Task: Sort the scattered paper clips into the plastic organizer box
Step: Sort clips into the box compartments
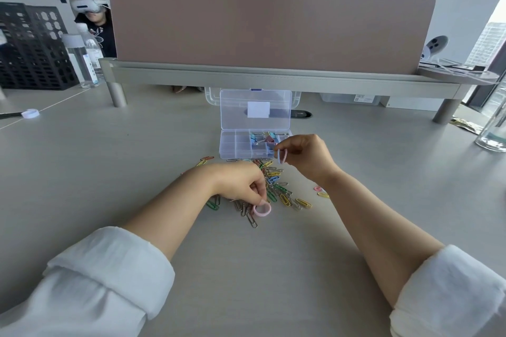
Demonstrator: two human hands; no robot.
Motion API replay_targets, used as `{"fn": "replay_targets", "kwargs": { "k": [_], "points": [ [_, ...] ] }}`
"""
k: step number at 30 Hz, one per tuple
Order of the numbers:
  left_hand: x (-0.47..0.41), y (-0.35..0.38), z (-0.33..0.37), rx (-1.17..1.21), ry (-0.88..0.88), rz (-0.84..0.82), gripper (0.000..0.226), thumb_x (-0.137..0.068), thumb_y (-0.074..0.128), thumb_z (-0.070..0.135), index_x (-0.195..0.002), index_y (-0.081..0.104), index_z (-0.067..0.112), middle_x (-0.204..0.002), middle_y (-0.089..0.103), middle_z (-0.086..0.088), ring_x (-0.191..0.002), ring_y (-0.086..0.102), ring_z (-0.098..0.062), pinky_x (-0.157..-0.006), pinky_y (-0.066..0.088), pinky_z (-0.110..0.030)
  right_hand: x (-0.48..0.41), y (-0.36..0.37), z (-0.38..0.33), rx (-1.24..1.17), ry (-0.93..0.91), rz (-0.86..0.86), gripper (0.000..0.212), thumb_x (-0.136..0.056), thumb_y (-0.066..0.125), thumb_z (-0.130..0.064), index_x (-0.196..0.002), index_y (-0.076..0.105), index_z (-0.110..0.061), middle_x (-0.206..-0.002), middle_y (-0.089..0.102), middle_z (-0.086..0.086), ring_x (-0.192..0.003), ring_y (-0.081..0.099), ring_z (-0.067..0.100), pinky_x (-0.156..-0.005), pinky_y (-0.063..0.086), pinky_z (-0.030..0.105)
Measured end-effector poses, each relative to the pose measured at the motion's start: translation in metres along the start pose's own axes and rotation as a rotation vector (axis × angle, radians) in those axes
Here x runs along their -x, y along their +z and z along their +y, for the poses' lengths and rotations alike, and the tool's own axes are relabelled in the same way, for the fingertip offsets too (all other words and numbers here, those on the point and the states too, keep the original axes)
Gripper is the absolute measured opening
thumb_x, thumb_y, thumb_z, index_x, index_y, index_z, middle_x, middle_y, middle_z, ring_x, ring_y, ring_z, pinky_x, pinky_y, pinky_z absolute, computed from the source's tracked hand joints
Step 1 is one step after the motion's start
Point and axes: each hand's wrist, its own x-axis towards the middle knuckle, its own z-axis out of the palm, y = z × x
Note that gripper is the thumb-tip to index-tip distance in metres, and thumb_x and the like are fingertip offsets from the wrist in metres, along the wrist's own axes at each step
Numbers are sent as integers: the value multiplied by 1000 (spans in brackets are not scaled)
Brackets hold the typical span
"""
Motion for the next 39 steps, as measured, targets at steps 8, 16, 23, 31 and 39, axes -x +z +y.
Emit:
{"fn": "replay_targets", "kwargs": {
  "k": [8, 16, 23, 31, 39],
  "points": [
    [-6, 0, -30, 484, -18, 390, 16, -91, 54, 16, -78, 52, 27, -74, 61, 5, -68, 57, -3, -73, 46, -22, 1, 2, 1, -56, -14, -71, 18, -74, 71, 2, -89, 75, -6, -81, 71, 8, -52, 57, -15, -62, 45, -2],
    [-13, 9, -31, 744, 40, 587, 18, -89, 54, 8, -76, 54, 20, -72, 65, 0, -59, 66, 4, -53, 47, -8, 4, 5, -8, -163, 8, -154, 17, -71, 74, 0, -88, 73, -3, -65, 68, -4, -51, 60, -5, -62, 54, 13],
    [-13, 12, -25, 653, 89, 663, 22, -85, 62, 8, -73, 56, 26, -76, 68, 3, -71, 69, -9, -70, 53, -20, 5, 3, -14, -207, 112, -214, 13, -78, 66, 4, -80, 71, -7, -71, 67, 8, -56, 63, 8, -59, 57, 16],
    [-12, 11, -25, 246, 137, 876, 9, -73, 73, 7, -76, 72, 16, -69, 49, 14, -65, 52, 1, -60, 38, -7, 8, 0, -17, -307, 238, -308, 19, -78, 67, 1, -71, 62, -15, -72, 63, 7, -60, 63, 14, -61, 58, 18],
    [-9, 12, -20, -17, 241, 936, 7, -71, 73, 13, -76, 75, 19, -75, 62, -2, -67, 60, -24, -61, 53, -38, 9, -1, -23, -231, 224, -356, 18, -76, 63, 6, -77, 67, -11, -68, 65, 3, -56, 61, 7, -57, 56, 12]
  ]
}}
